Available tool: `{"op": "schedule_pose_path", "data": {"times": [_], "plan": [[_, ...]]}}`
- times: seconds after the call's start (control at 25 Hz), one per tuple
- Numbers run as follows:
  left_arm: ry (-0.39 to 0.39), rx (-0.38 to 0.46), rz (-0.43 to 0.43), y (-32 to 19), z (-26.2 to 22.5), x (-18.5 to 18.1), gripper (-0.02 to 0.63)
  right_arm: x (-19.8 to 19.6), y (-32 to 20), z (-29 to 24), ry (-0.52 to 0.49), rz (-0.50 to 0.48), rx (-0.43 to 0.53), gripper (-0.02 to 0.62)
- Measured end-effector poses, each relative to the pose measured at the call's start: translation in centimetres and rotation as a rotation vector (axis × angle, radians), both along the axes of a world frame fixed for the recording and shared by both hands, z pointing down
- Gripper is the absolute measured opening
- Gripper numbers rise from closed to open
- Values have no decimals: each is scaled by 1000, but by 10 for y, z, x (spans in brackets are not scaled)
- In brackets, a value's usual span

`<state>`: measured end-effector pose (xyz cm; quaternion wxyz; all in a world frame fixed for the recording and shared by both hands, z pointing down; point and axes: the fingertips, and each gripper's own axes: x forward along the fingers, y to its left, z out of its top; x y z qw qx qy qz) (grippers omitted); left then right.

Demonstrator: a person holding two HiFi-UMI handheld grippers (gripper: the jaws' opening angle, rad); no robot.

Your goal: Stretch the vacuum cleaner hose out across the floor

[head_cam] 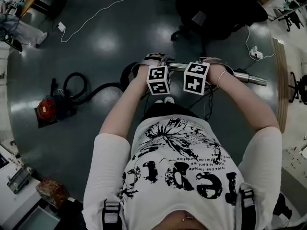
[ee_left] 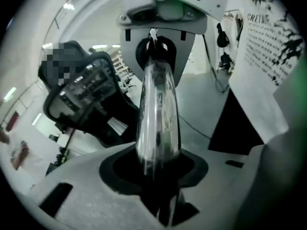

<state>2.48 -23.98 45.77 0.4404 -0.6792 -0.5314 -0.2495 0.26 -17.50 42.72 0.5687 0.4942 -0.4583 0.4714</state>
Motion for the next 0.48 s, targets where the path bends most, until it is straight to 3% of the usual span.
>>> {"op": "schedule_pose_path", "data": {"times": [0.16,0.28,0.36,0.48], "plan": [[331,-166,-122,0,-29,14,167,-9,3,-5,-108,66,-10,80],[514,-158,-163,-3,-45,15,169,-16,4,-10,-204,138,-33,81],[572,-120,-174,0,-47,11,169,-25,13,-12,-277,216,-73,81],[596,-105,-155,18,-40,2,169,-43,34,-11,-391,331,-119,81]]}}
